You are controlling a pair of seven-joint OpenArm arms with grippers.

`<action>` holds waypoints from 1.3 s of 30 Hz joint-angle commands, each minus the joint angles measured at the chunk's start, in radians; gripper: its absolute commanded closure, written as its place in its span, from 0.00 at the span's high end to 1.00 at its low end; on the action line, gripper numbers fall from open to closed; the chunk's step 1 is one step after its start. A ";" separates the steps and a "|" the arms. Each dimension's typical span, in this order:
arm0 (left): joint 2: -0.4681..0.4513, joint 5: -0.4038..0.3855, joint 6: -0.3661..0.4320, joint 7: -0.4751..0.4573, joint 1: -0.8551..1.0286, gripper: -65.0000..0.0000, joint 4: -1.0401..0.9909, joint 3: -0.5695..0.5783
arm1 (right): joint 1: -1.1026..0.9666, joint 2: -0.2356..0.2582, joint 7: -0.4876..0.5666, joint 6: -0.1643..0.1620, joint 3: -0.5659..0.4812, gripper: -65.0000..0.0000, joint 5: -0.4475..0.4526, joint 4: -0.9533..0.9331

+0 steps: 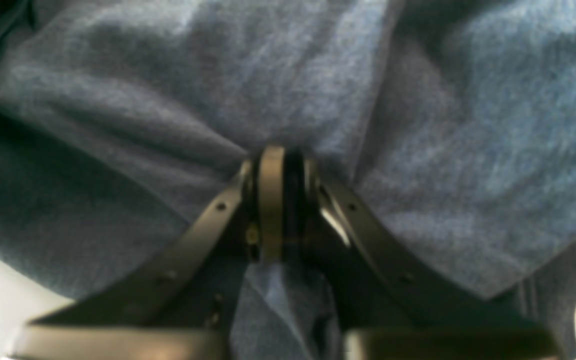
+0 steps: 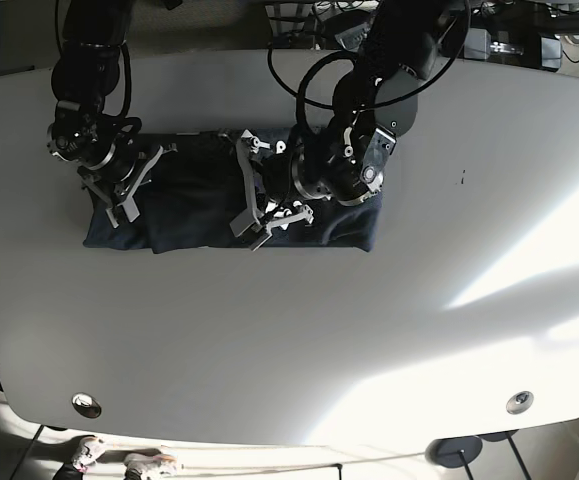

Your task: Fold the T-shirt properly

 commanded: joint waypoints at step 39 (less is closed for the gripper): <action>-0.135 -0.015 -0.291 -0.100 0.142 0.00 -0.208 -0.677 | 0.169 0.139 -0.347 0.003 0.576 0.79 0.488 -0.274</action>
